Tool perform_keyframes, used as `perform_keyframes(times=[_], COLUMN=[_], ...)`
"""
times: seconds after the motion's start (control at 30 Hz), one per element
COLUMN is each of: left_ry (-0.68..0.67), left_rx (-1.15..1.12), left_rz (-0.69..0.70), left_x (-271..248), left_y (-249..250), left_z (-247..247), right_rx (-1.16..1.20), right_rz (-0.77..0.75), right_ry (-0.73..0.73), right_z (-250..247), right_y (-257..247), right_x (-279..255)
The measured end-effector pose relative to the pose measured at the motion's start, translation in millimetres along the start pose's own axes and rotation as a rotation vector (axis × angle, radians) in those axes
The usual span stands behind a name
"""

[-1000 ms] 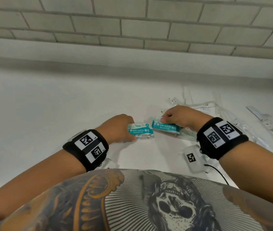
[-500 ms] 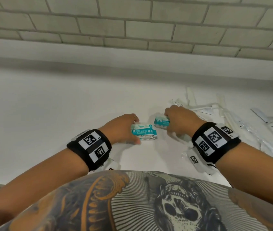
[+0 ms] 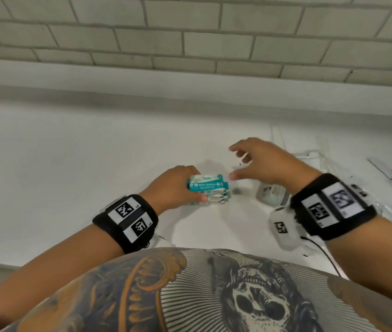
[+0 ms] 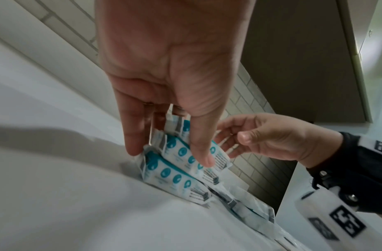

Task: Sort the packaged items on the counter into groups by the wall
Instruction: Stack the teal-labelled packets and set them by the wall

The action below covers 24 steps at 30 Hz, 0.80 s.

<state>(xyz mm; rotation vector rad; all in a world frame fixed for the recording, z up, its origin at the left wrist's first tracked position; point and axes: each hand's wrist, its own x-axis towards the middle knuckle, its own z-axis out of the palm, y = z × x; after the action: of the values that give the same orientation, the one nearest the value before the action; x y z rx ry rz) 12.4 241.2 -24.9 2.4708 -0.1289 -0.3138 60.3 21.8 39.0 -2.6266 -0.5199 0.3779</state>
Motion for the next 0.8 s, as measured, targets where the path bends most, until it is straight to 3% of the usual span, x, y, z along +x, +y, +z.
perform_keyframes(times=[0.1, 0.2, 0.3, 0.43, 0.53, 0.8], left_ry=[0.007, 0.008, 0.002, -0.007, -0.014, -0.029], left_rx=[0.027, 0.066, 0.075, 0.07, 0.073, 0.048], left_rz=[-0.016, -0.025, -0.027, -0.037, -0.043, -0.041], left_x=[2, 4, 4, 2, 2, 2], left_y=[0, 0, 1, 5, 5, 5], left_z=[1, 0, 0, 0, 0, -1], right_rx=[-0.045, -0.224, -0.3, -0.346, -0.343, -0.242], right_rz=[0.142, 0.291, 0.339, 0.383, 0.31, -0.101], right_ry=[0.038, -0.148, -0.29, -0.174, -0.151, -0.195], right_z=[-29, -31, -8, 14, 19, 37], right_y=[29, 52, 67, 69, 61, 37], right_x=[-9, -17, -21, -18, -11, -2])
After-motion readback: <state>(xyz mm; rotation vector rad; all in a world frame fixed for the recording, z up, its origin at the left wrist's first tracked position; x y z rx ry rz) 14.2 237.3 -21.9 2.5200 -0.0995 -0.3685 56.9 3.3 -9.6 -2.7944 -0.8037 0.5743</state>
